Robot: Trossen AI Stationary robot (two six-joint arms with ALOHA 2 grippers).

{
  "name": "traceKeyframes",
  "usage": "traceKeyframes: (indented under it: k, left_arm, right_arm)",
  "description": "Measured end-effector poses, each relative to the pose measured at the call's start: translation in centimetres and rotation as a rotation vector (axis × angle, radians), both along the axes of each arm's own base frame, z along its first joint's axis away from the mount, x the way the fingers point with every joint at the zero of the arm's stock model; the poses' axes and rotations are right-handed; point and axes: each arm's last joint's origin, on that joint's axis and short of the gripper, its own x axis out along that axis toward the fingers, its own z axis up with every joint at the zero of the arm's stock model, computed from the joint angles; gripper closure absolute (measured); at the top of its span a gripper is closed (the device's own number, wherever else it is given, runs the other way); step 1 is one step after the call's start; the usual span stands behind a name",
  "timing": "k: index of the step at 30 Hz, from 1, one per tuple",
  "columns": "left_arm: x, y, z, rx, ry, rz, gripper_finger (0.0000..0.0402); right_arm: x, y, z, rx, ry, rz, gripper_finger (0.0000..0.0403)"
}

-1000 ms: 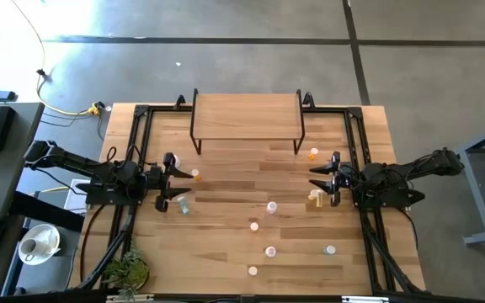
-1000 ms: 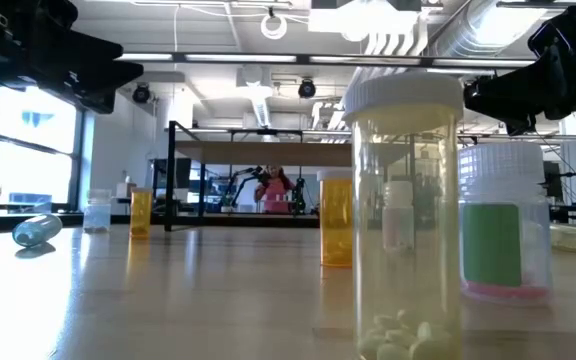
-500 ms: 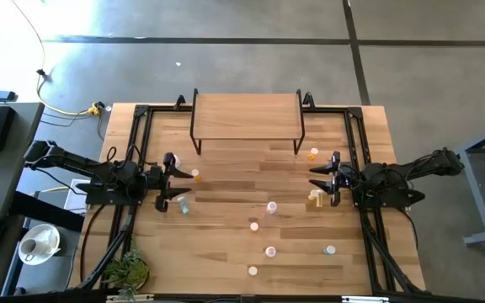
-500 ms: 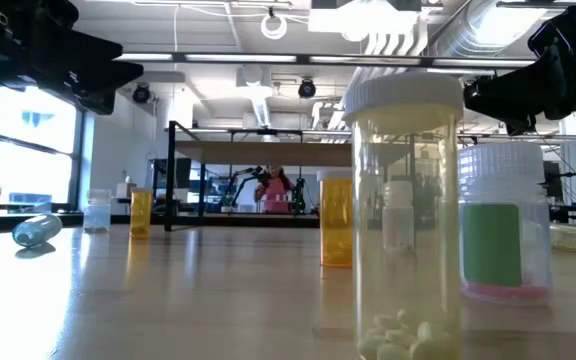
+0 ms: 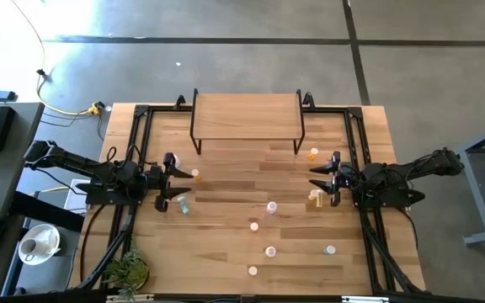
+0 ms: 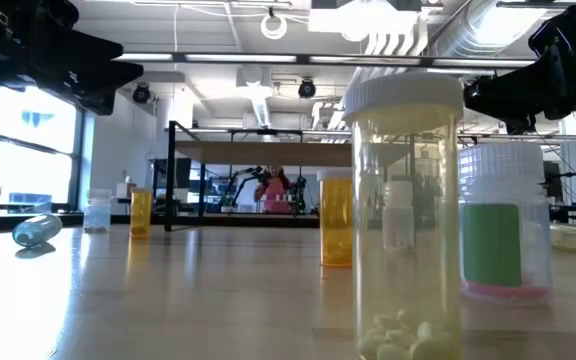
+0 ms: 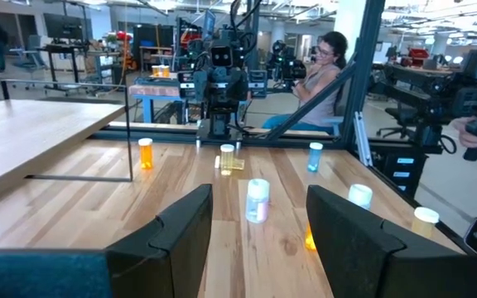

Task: Pick and place medicine bottles onto shelf by color
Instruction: Put the middle white pill bottle on the shelf

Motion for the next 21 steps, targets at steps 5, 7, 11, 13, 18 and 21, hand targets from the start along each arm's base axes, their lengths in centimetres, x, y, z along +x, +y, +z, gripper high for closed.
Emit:
traceKeyframes:
  k: [5, 7, 11, 13, 18, 21]
  left_arm:
    - [0.0, 0.1, 0.0, -0.002, 0.000, 0.042, 0.0216]
    - [0.0, 0.1, 0.0, -0.016, -0.002, 0.046, 0.0216]
    - [0.0, 0.1, 0.0, -0.022, -0.002, 0.044, 0.0216]
    - [0.0, 0.1, 0.0, -0.008, -0.001, 0.045, 0.0216]
    - [0.0, 0.1, 0.0, 0.009, 0.001, 0.045, 0.0216]
    - [0.0, 0.1, -0.1, -0.016, 0.011, 0.045, 0.0216]
  right_arm:
    - [0.0, 0.0, 0.5, 0.016, -0.054, 0.000, 0.0229]
    - [0.0, 0.0, 0.9, 0.009, -0.087, 0.000, 0.0229]
    - [-0.1, 0.0, 1.5, 0.008, -0.149, -0.002, 0.0229]
    - [-0.1, -0.1, 1.8, 0.023, -0.178, -0.011, 0.0229]
    - [-0.2, -0.3, 2.3, 0.036, -0.206, -0.088, 0.0226]
    - [-0.3, -0.3, 3.0, 0.043, -0.228, -0.090, 0.0212]
